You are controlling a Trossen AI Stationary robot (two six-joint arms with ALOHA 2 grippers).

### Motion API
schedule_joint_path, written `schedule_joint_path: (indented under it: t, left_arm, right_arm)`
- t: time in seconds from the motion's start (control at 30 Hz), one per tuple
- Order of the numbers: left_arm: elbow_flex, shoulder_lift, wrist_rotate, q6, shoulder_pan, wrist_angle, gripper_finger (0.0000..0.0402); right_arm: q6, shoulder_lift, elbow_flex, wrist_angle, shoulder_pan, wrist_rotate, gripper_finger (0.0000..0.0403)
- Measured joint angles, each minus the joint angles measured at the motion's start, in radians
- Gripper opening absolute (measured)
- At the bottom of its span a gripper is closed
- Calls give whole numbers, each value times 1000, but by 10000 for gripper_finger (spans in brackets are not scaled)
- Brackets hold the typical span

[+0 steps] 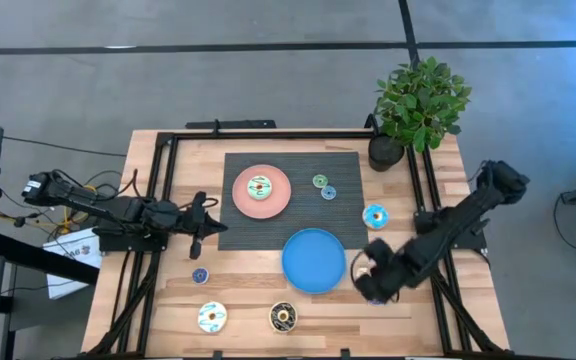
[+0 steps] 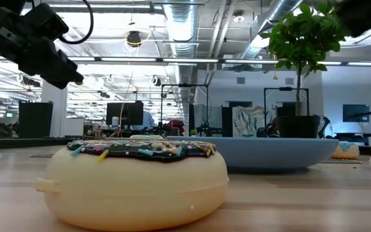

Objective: Pick & Place donuts
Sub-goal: Put the right small blue donut into the blue plate

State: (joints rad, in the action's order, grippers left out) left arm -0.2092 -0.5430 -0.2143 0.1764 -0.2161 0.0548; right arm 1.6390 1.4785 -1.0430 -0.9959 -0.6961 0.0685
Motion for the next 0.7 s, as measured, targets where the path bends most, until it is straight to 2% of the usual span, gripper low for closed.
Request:
schedule_joint_path:
  t: [0.1, 0.2, 0.33, 0.5, 0.7]
  left_arm:
    - [0, 0, -1, 0, 0, 38, 0]
    - [0, 0, -1, 1, 0, 70, 0]
    - [0, 0, -1, 35, 0, 85, 0]
    - [0, 0, -1, 53, 0, 99, 0]
    - [0, 0, -2, 52, 0, 105, 0]
  right_arm:
    - [83, 54, -35, 13, -53, -45, 33]
    - [186, 97, -51, 24, -93, -45, 66]
    - [243, 149, -52, 52, -119, -50, 121]
    - [244, 220, -52, 65, -113, -134, 212]
    - [145, 290, -52, 77, -84, -140, 313]
